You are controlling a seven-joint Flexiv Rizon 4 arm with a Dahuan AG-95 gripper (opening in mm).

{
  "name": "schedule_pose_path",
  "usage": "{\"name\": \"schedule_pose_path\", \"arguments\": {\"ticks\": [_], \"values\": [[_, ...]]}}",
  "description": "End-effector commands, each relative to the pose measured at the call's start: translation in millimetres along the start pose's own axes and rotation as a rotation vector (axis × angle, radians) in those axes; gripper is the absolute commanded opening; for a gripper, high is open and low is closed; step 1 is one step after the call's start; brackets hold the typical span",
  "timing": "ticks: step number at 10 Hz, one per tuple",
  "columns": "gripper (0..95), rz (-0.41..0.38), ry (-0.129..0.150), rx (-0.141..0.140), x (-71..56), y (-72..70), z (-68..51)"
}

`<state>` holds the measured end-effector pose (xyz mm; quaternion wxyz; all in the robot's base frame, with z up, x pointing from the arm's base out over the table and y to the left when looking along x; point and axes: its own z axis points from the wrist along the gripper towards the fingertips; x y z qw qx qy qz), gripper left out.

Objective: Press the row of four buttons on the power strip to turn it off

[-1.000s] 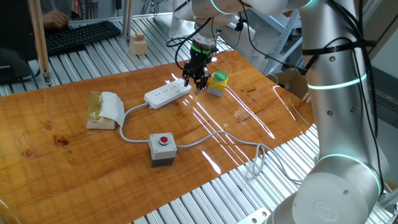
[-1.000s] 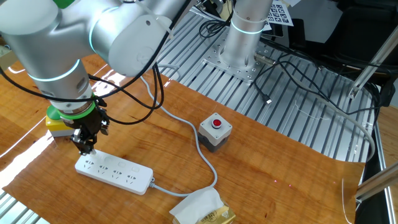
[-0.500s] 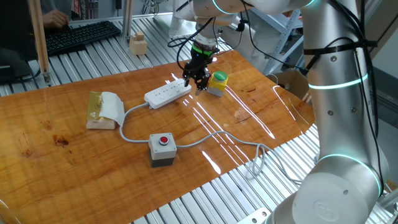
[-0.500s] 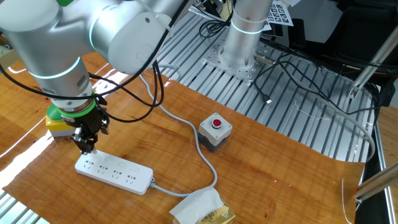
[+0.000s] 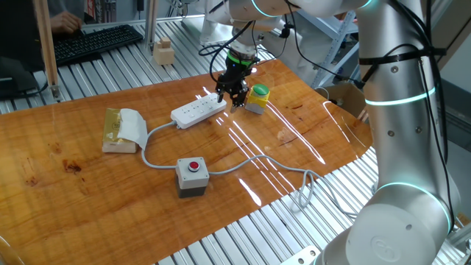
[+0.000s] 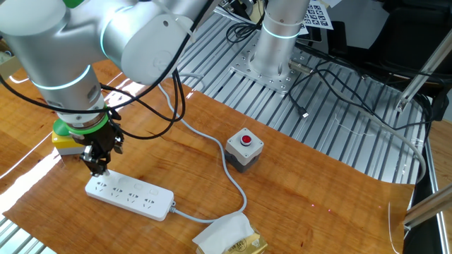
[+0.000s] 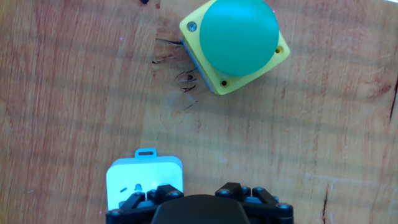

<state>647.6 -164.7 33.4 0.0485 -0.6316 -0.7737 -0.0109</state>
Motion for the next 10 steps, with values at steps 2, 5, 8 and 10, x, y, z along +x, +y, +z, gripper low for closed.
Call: {"name": "schedule_pose_path", "arguments": {"ticks": [2, 5, 8, 10], "values": [[57.0, 0.001, -0.003, 0.000, 0.2, 0.2, 0.6], [57.0, 0.001, -0.001, -0.003, 1.9, 0.3, 1.3], [57.0, -0.006, -0.003, -0.007, 2.9, 2.7, 7.6], [57.0, -0.008, -0.001, -0.005, 3.3, 3.5, 10.9]]}}
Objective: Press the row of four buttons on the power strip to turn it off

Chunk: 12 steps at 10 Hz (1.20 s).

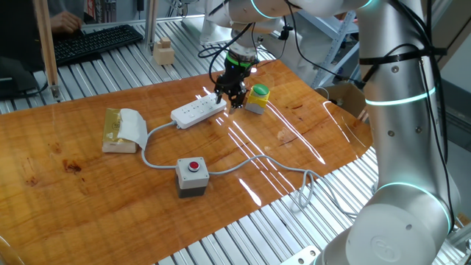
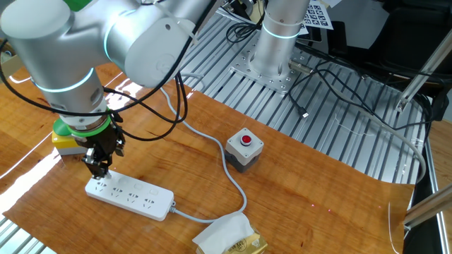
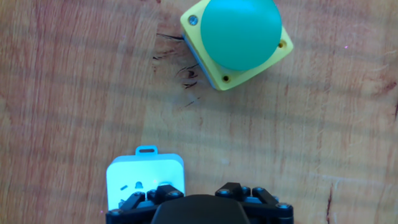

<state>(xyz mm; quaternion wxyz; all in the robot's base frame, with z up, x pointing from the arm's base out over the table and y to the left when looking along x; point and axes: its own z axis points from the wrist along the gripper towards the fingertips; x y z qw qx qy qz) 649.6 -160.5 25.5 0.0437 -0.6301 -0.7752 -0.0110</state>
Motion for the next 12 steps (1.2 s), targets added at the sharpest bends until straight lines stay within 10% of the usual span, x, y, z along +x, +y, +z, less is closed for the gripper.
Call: {"name": "schedule_pose_path", "arguments": {"ticks": [1, 8, 9, 10, 11, 12], "values": [[57.0, -0.004, 0.004, 0.003, 0.4, 0.1, 2.4], [57.0, -0.236, 0.014, 0.081, -7.6, -21.5, -48.4], [38.0, -0.332, 0.017, 0.082, -9.6, -26.4, -56.9], [38.0, -0.444, 0.017, 0.073, -12.5, -30.1, -63.4], [0.0, -0.652, 0.008, 0.078, -17.1, -35.0, -71.8], [0.0, -0.767, 0.009, 0.081, -20.0, -36.9, -75.3]]}}
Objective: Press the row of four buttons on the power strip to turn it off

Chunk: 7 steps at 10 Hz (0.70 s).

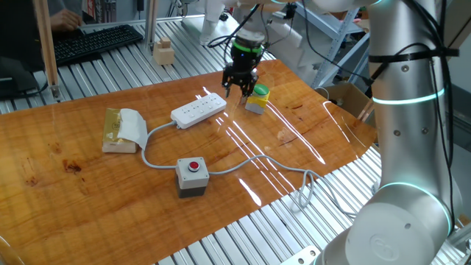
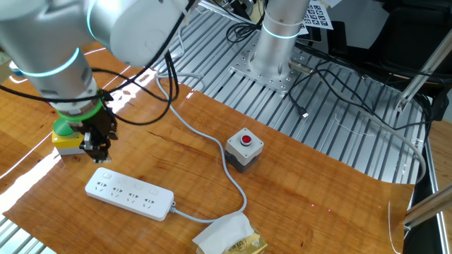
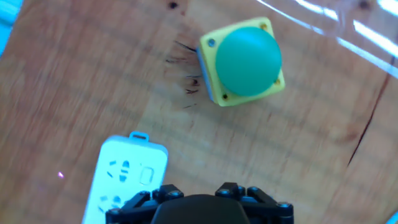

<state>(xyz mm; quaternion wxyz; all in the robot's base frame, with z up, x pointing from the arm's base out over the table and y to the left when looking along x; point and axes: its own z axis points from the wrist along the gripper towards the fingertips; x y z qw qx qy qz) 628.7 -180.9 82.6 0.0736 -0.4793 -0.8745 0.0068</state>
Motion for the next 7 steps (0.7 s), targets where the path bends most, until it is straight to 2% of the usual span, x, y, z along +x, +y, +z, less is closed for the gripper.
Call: {"name": "schedule_pose_path", "arguments": {"ticks": [1, 2, 3, 4, 5, 6, 7], "values": [[0.0, -0.453, -0.025, 0.009, -5.1, -15.6, -18.8], [0.0, -0.619, -0.035, 0.017, -8.0, -19.9, -23.1], [0.0, -0.685, -0.056, 0.002, -10.4, -20.7, -23.8], [0.0, -0.738, -0.090, -0.023, -13.2, -20.0, -22.9], [0.0, -0.781, -0.109, -0.020, -13.6, -20.1, -22.8], [0.0, -0.861, -0.139, -0.012, -12.1, -22.4, -22.4], [0.0, -0.890, -0.147, -0.014, -11.2, -23.8, -21.6]]}}
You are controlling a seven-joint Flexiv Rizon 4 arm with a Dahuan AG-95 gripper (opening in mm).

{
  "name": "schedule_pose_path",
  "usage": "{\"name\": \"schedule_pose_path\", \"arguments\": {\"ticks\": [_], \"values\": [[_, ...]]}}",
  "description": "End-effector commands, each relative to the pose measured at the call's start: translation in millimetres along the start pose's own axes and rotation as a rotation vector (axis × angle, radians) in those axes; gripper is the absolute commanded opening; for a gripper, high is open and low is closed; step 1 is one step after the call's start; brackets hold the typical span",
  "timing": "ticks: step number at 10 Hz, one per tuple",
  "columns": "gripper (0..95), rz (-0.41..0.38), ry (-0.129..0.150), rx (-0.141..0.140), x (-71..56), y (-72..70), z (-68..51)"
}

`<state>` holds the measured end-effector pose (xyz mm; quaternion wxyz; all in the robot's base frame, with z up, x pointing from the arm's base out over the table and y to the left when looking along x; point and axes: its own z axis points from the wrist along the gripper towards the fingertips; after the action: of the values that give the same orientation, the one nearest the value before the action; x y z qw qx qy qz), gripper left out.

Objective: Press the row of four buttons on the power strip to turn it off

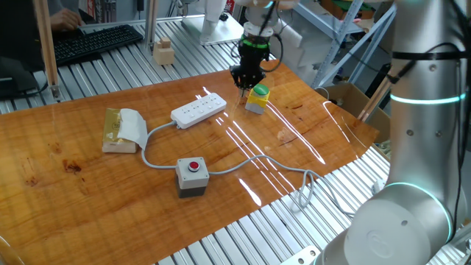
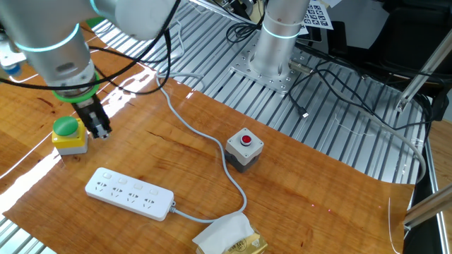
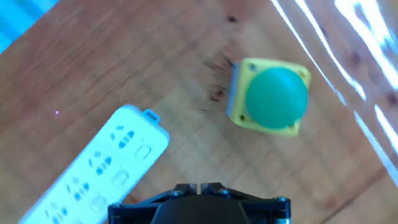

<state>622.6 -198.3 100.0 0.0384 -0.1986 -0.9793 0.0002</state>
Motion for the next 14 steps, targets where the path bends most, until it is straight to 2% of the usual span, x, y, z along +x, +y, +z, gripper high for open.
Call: {"name": "schedule_pose_path", "arguments": {"ticks": [1, 3, 5, 10, 14], "values": [[0.0, -0.326, -0.088, 0.014, 3.8, -9.4, -3.1], [0.0, -0.378, -0.080, 0.004, 8.7, -12.3, -2.1], [0.0, -0.389, -0.077, -0.008, 18.1, -12.8, -2.3], [0.0, -0.470, -0.078, 0.017, 25.1, -15.4, 1.6], [0.0, -0.489, -0.075, 0.016, 26.7, -15.6, 1.5]]}}
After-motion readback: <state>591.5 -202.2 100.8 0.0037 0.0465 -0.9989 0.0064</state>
